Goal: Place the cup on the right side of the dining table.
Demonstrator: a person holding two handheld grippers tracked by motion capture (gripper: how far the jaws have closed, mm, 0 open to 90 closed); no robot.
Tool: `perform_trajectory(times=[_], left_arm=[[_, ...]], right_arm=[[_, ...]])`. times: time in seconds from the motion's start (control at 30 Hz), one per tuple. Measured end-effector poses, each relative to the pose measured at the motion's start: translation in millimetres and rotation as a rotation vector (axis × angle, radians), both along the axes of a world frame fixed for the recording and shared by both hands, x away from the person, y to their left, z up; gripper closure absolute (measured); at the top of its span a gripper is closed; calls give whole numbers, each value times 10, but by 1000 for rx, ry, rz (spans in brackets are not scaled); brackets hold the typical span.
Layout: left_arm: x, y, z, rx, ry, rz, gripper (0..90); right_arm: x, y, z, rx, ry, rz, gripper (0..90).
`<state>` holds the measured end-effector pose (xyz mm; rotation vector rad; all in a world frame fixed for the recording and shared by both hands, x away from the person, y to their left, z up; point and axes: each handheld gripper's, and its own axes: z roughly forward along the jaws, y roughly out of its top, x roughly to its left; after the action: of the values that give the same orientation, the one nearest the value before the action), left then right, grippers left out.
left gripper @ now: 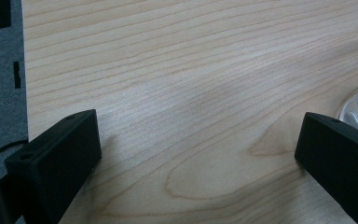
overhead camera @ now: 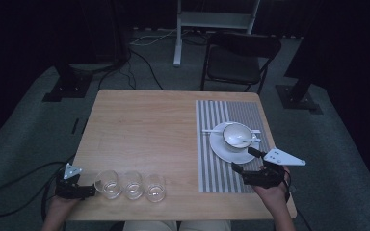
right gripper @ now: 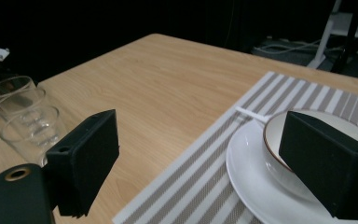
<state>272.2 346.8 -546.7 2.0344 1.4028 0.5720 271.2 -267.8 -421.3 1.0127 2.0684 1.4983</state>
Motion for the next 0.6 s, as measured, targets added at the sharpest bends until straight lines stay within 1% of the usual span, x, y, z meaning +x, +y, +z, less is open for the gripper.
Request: perform_trajectory(times=[0.13,0.3,0.47,0.6], left_arm=[[0,0,0,0,0,0,5],[0,0,0,0,0,1,6],[0,0,0,0,0,0,6],[0,0,0,0,0,0,6]], right_arm=[[30,64,31,8,-2,26,115],[45,158,49,-5,-9,46,115],[77,236,31,-12,-3,62,115],[93,320,15,-14,5,92,115]])
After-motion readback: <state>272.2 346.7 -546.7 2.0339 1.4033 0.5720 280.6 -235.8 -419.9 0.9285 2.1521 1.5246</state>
